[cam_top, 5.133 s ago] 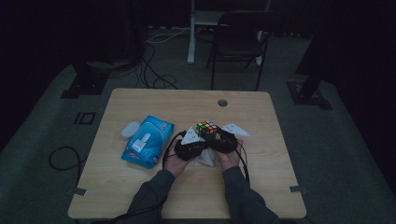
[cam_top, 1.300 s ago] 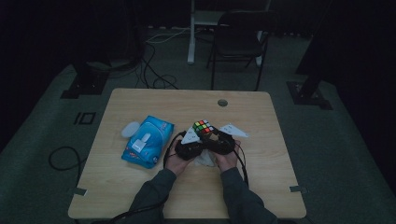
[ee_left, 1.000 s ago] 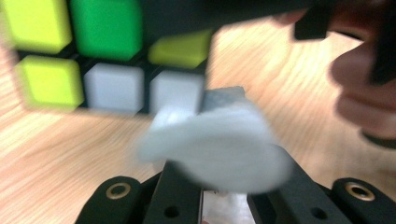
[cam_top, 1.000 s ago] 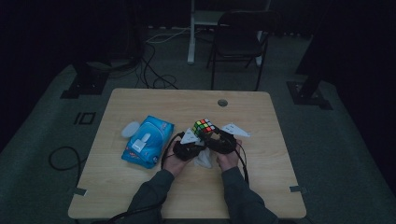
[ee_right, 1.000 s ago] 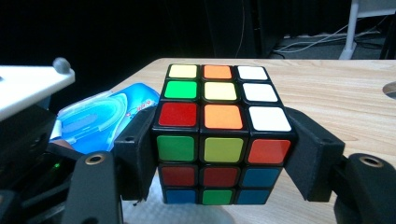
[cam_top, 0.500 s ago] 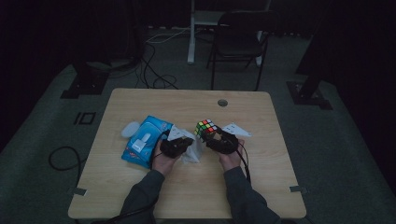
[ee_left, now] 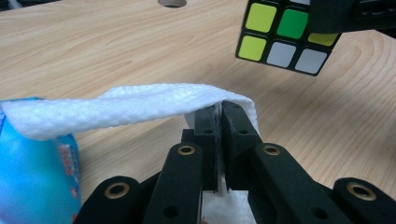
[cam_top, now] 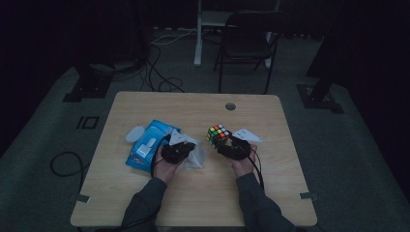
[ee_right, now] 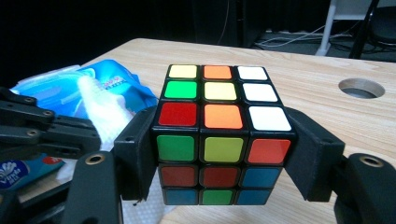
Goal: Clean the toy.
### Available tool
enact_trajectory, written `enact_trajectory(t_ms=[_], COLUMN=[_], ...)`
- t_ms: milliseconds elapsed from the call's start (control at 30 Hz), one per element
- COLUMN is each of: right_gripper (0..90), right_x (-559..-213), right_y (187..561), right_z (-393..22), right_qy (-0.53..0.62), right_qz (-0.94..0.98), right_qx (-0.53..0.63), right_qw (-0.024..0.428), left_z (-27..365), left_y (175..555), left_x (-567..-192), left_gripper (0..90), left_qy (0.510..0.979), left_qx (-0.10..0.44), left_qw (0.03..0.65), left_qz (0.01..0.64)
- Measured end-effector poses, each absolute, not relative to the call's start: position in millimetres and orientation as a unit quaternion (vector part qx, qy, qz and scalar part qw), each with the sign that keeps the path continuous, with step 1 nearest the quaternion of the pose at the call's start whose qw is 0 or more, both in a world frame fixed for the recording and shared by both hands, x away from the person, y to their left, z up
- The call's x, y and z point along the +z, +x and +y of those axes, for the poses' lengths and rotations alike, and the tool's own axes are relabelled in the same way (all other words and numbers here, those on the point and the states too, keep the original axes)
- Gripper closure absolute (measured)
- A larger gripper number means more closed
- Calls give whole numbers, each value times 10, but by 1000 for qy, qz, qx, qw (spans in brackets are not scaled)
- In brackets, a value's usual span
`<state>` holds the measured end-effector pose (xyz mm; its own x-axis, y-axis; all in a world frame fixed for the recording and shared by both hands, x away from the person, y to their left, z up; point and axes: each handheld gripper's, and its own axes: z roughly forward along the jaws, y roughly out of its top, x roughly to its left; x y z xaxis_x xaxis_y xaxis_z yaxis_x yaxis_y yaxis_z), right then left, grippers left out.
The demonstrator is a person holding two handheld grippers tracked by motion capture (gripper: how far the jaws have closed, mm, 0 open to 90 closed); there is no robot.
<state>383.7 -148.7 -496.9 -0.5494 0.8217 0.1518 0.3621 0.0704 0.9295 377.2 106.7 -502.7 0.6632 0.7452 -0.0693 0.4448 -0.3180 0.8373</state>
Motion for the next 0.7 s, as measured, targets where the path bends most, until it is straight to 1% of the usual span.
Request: enact_trajectory(t_ms=[200,700], right_gripper=[344,344], right_x=[-4997,-5123], right_y=[3842,3840], right_z=[-1514,-1650], right_qy=[420,431], right_qz=[707,715], right_qx=[523,504], right_qw=[225,223], left_z=[1117,1184], left_y=[3772,3768], left_x=[-5033,-5101], left_gripper=[862,856], left_qy=[791,786], left_qx=[168,165], left_qw=[444,425], left_qz=[386,417])
